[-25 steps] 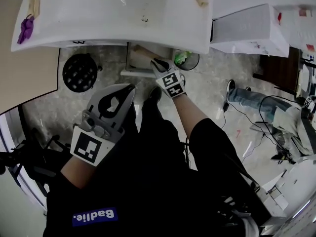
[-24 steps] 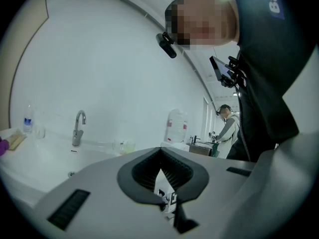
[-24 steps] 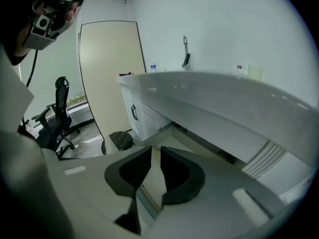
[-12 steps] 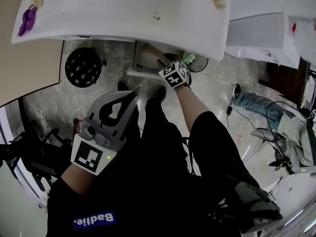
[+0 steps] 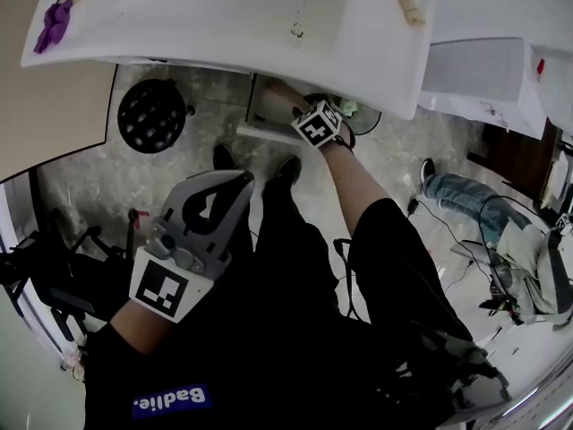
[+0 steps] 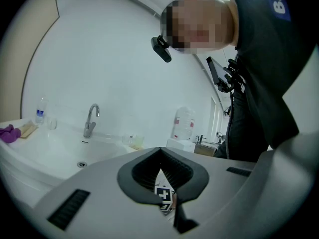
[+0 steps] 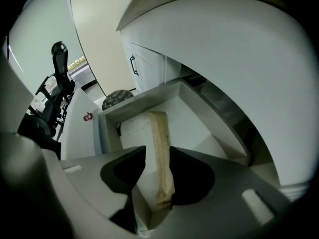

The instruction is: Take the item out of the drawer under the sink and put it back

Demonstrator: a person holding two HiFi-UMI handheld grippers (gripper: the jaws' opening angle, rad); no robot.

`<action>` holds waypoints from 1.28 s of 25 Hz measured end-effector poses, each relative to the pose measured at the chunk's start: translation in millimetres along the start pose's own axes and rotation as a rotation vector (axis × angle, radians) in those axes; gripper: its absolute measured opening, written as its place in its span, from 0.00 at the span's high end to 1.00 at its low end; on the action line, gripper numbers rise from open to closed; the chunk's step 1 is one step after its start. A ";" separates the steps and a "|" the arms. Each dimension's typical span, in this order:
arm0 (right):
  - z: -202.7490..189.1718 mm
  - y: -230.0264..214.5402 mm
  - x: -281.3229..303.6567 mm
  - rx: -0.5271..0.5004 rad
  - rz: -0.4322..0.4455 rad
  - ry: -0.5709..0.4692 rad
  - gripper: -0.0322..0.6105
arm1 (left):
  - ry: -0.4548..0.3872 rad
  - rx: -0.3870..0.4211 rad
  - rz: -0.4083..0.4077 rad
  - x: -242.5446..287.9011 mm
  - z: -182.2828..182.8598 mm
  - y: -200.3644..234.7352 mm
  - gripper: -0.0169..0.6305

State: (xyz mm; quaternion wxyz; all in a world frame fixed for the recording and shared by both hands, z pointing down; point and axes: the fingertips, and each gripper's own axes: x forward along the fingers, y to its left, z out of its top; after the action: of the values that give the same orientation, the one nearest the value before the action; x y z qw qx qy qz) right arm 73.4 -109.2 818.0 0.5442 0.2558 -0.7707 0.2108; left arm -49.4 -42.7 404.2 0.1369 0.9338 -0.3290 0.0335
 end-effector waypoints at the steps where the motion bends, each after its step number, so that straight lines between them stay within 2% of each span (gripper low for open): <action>1: 2.2 -1.4 1.9 -0.012 0.000 0.010 0.74 | 0.002 -0.002 0.003 -0.6 -1.0 1.1 0.97; 9: 2.1 -3.7 32.4 -0.156 -0.004 0.132 0.71 | 0.016 -0.004 0.019 -6.4 -8.5 9.8 0.96; 18: -11.5 -6.8 53.3 -0.208 -0.030 0.193 0.71 | 0.047 -0.003 0.019 -14.1 -20.0 11.2 0.97; 21: -11.7 -6.5 55.4 -0.231 -0.038 0.201 0.73 | 0.056 0.004 0.017 -14.8 -22.2 10.7 0.97; 23: -10.1 -7.1 53.9 -0.255 -0.056 0.199 0.81 | 0.056 0.004 0.018 -15.3 -22.3 9.9 0.96; 25: -8.1 -7.9 49.8 -0.271 -0.077 0.190 0.85 | 0.055 0.004 0.014 -16.0 -20.9 8.2 0.96; 32: 0.4 -2.7 22.3 -0.316 -0.110 0.149 0.86 | 0.057 0.018 -0.003 -20.0 -13.0 -1.2 0.97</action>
State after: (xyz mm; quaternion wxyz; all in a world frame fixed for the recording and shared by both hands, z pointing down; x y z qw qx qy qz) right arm 68.6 -115.3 839.1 0.6440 0.1928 -0.7365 0.0754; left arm -64.0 -26.1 413.4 0.1378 0.9342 -0.3231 0.0629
